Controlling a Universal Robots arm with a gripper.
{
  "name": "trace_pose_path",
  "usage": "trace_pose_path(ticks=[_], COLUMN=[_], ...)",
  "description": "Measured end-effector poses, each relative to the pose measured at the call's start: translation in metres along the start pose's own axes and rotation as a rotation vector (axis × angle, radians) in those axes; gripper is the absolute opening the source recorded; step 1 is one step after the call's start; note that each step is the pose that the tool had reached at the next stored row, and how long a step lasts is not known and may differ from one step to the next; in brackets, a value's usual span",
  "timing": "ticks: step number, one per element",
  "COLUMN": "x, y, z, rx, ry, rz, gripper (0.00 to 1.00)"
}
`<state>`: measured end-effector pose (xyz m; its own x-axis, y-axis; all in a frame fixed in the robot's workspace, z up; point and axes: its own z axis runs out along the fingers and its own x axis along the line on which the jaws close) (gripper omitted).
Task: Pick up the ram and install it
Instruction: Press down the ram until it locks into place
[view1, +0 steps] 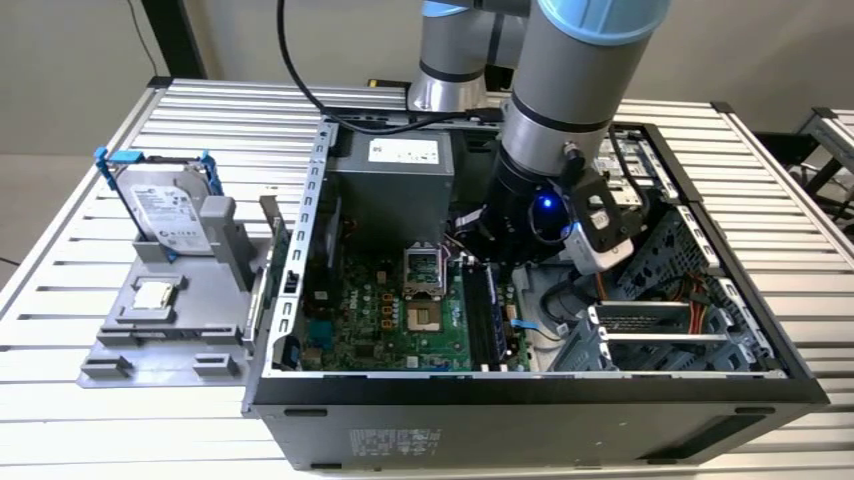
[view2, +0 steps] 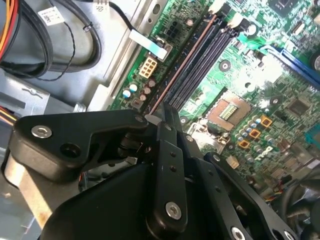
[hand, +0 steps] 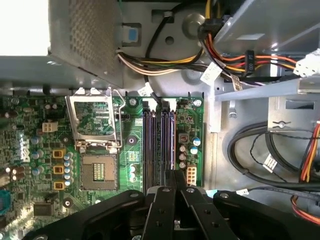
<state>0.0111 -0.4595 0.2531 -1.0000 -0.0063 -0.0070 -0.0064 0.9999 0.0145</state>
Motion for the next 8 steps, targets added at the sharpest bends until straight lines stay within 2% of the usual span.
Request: trace_pose_path(ticks=[5, 8], x=[0.0, 0.0], y=[0.0, 0.0], z=[0.0, 0.0], rx=[-0.0004, -0.0004], ry=[0.0013, 0.0016], rz=[-0.09, -0.111], gripper=[0.0, 0.0])
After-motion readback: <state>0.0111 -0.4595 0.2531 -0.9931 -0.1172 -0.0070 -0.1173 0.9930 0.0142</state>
